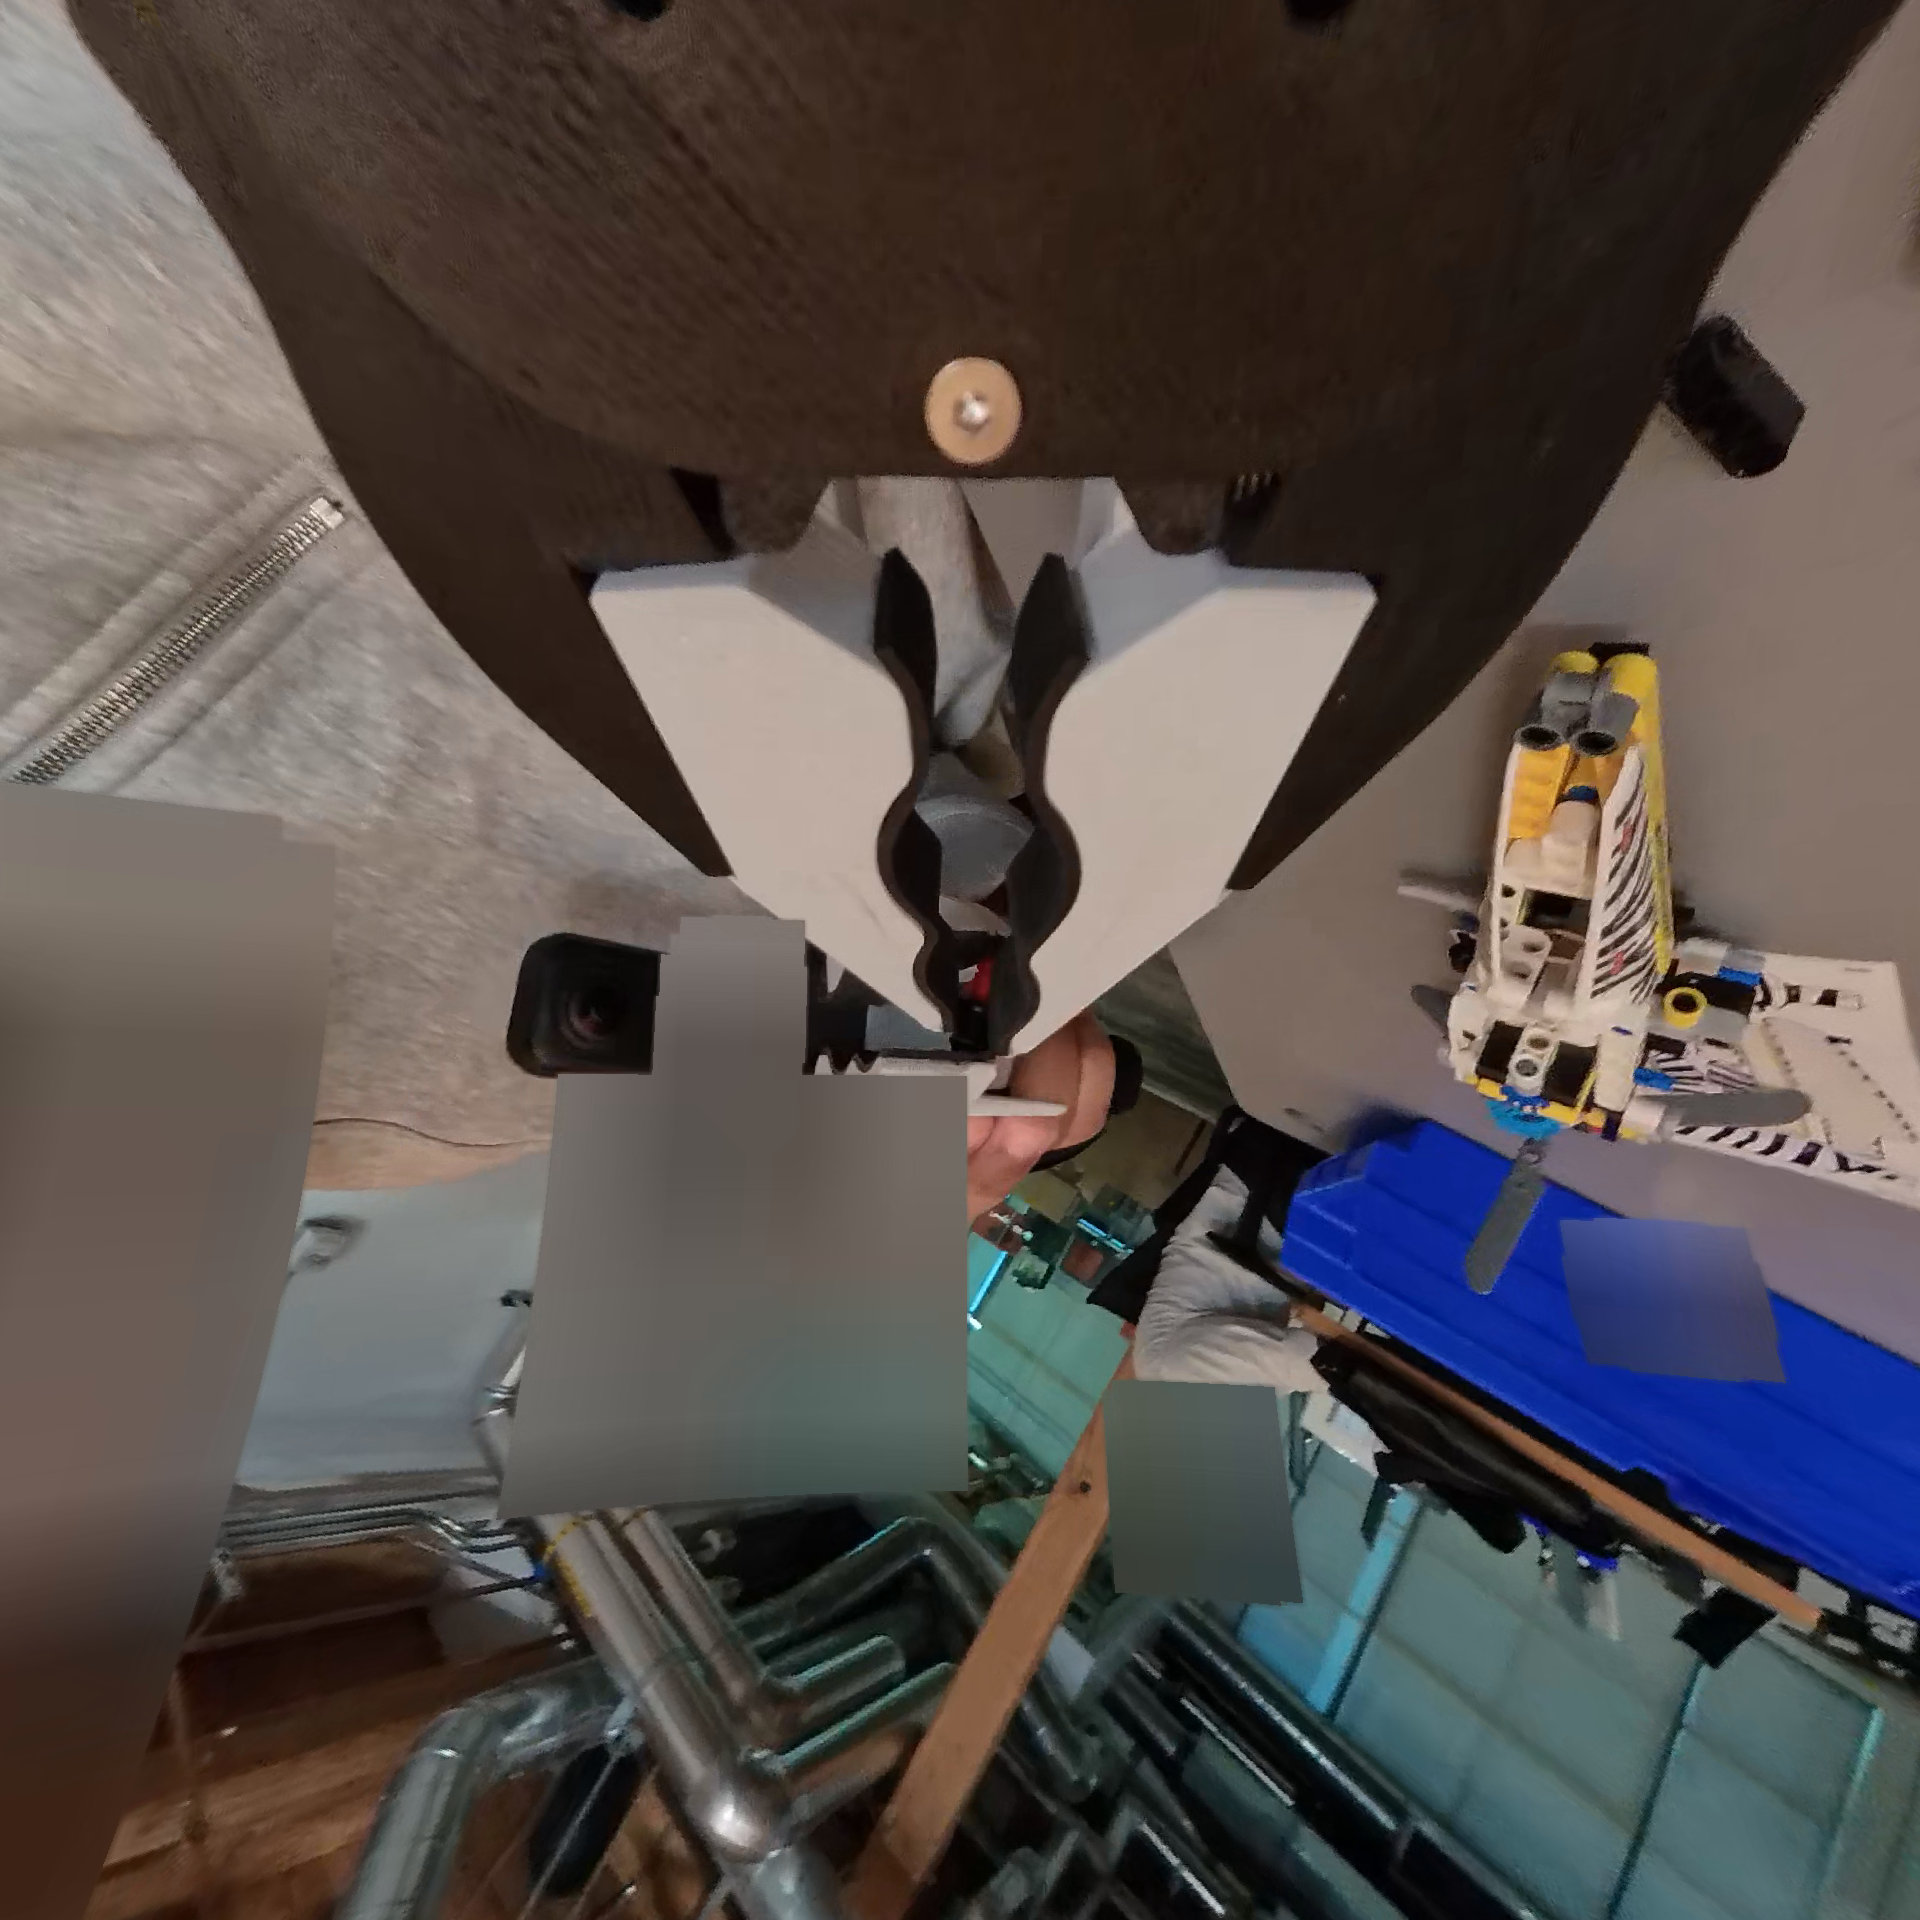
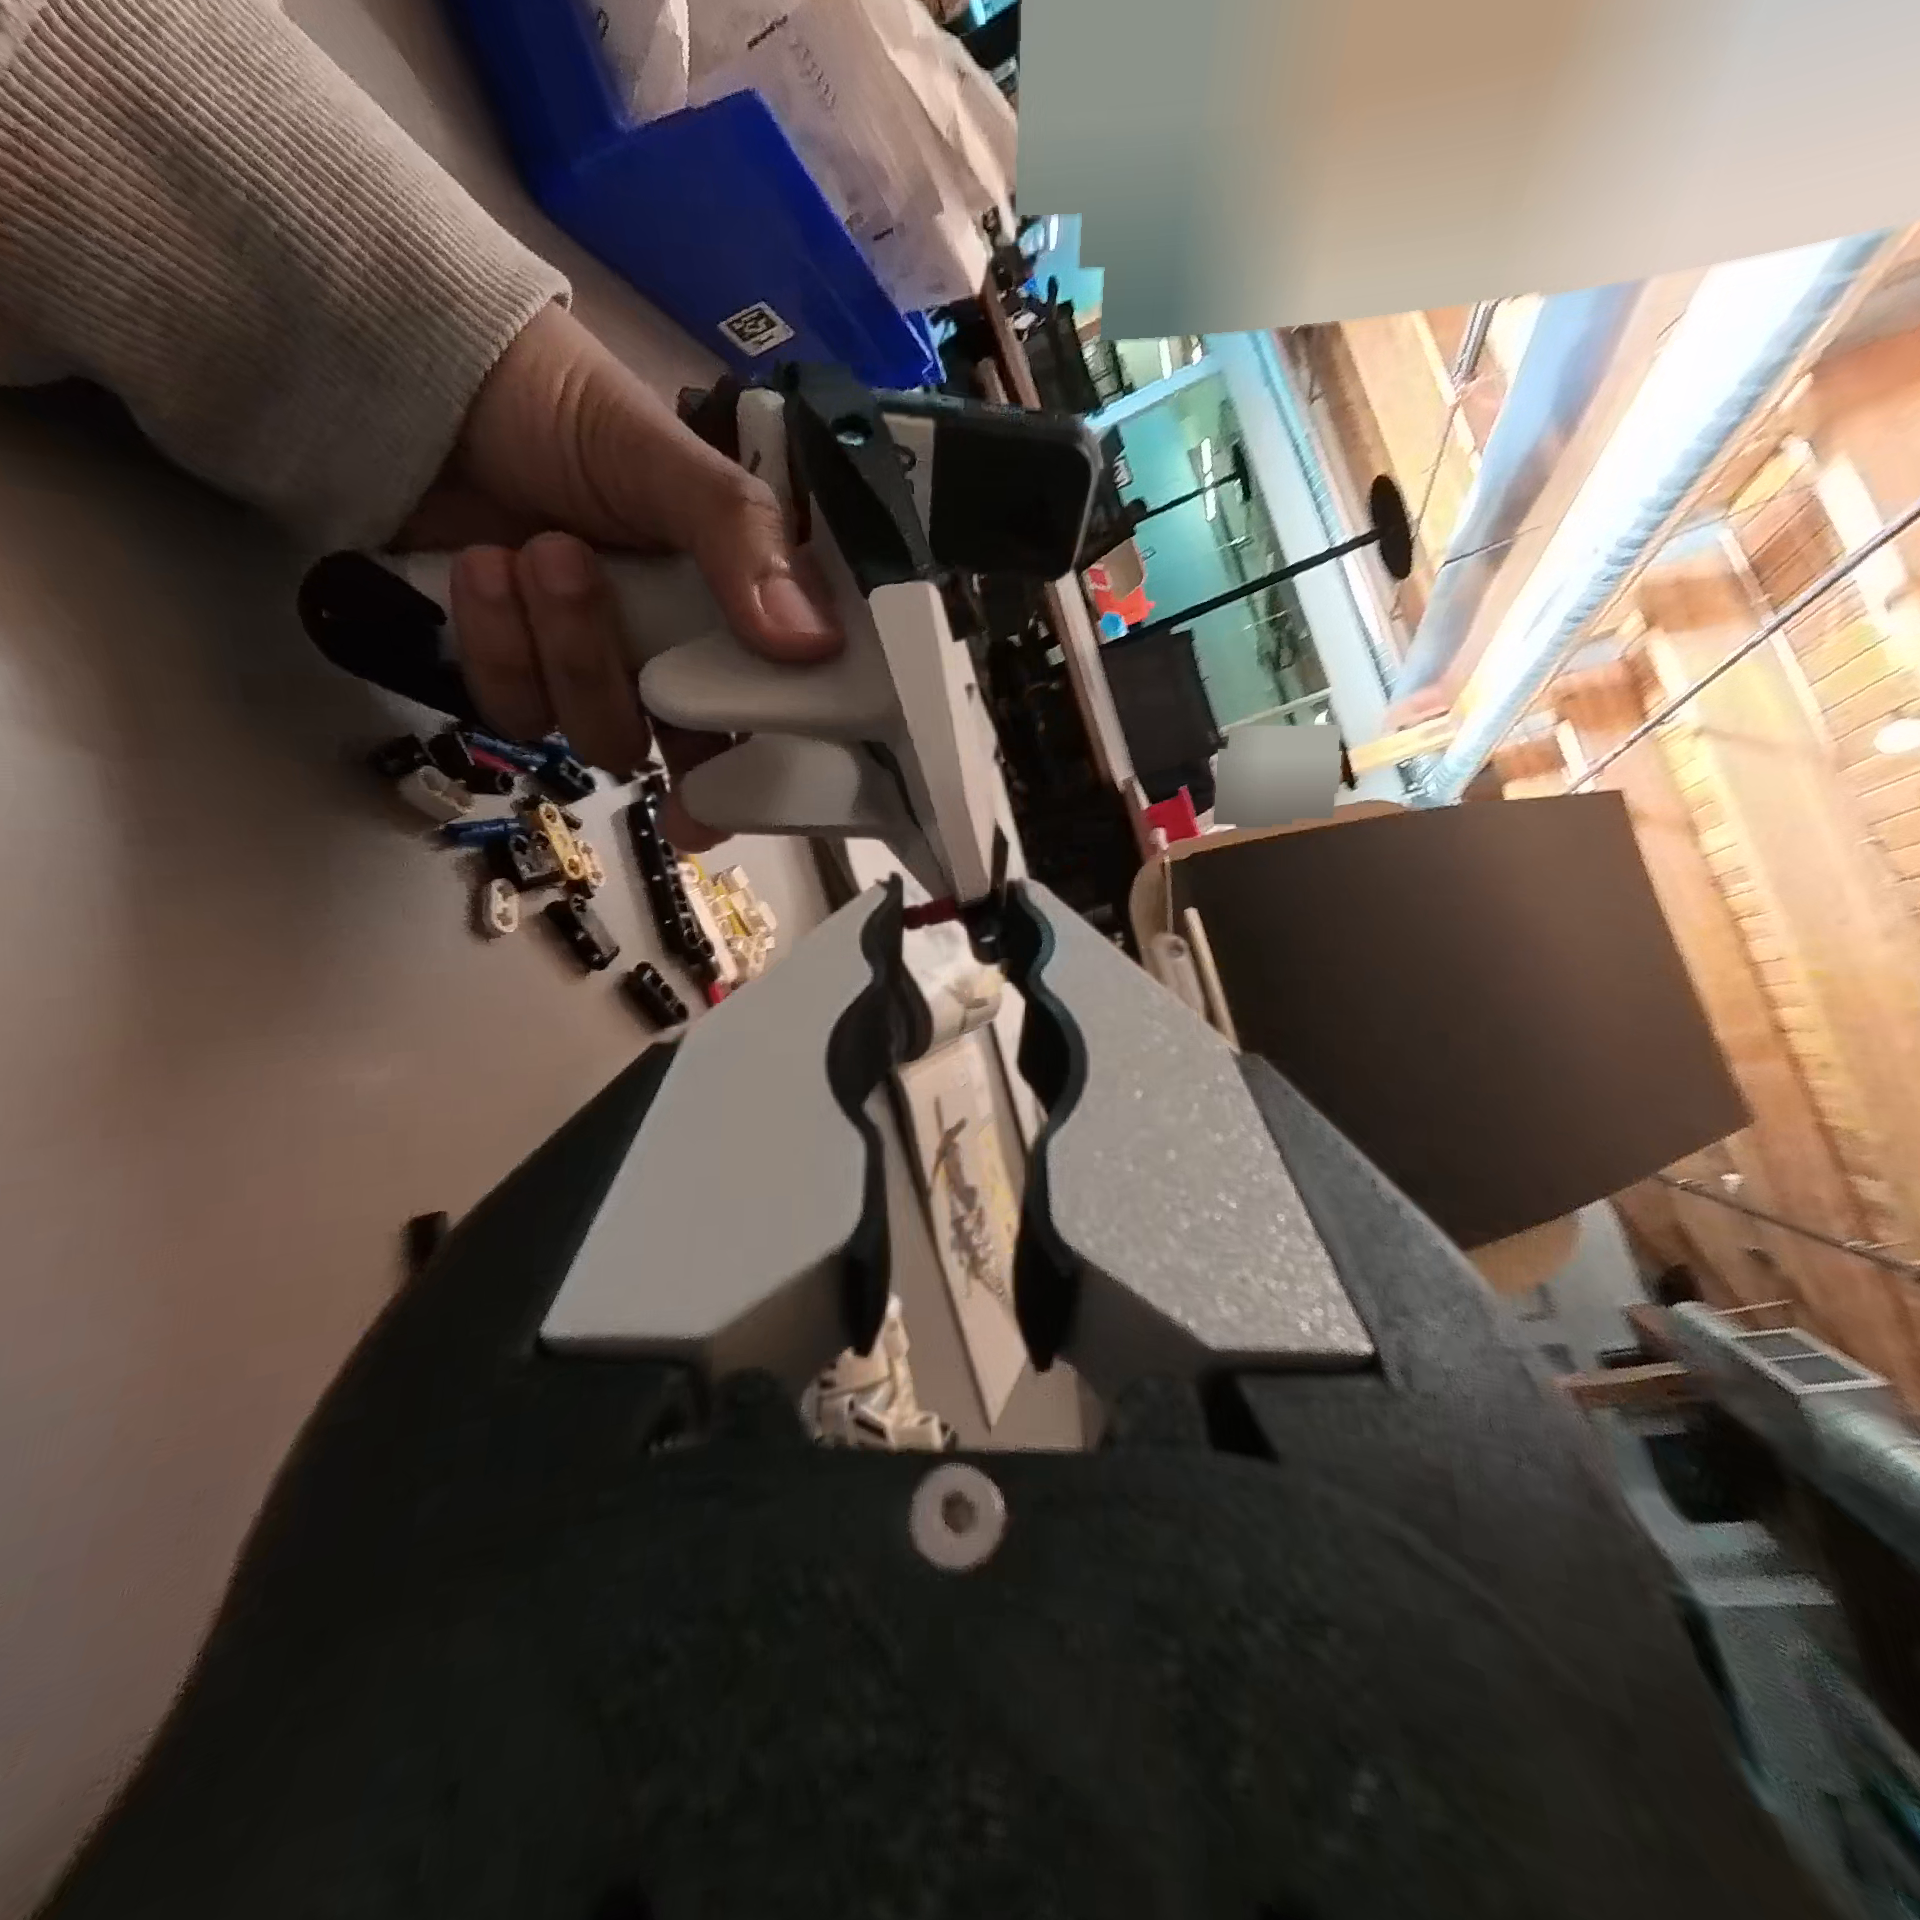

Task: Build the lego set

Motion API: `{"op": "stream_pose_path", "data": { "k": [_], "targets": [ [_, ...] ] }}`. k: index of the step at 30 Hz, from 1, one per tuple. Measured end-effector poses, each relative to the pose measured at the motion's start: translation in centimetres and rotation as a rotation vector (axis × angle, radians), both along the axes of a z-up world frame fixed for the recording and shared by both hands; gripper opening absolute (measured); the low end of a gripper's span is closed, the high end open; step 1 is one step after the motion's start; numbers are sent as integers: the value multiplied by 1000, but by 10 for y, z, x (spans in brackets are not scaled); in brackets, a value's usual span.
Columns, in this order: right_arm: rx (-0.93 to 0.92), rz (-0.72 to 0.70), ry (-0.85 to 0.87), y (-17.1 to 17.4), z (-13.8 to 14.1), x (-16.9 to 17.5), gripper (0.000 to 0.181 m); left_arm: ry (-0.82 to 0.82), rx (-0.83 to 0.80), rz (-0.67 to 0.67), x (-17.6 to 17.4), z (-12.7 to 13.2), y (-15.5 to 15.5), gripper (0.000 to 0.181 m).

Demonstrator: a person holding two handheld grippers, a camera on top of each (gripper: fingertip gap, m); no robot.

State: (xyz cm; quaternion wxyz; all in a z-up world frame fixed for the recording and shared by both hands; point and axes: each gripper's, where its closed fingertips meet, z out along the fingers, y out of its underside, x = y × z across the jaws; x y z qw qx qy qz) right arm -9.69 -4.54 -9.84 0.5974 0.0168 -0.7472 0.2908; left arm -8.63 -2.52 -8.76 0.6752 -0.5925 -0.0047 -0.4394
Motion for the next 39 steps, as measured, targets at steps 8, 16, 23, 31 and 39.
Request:
{"op": "stream_pose_path", "data": {
  "k": [8, 16, 23, 31, 39],
  "targets": [
    [-67, -39, -108, 4, -8, -7, 17, -31, -52, 24, -8, -8, 5, 2],
    [-81, -99, -155, 11, -17, -21, 18, -79, -116, 86, -22, -17, 12, 2],
    [140, -249, -50, 25, -35, -41, 17, -57, -217, 229, -41, -35, 23, 1],
    [137, -304, -138, 36, -47, -48, 17, 32, -288, 329, -47, -47, 31, 2],
    [-227, -193, -169, 33, -7, -39, 18, -86, -50, 312, -53, -6, 9, 21]
  ]
}}
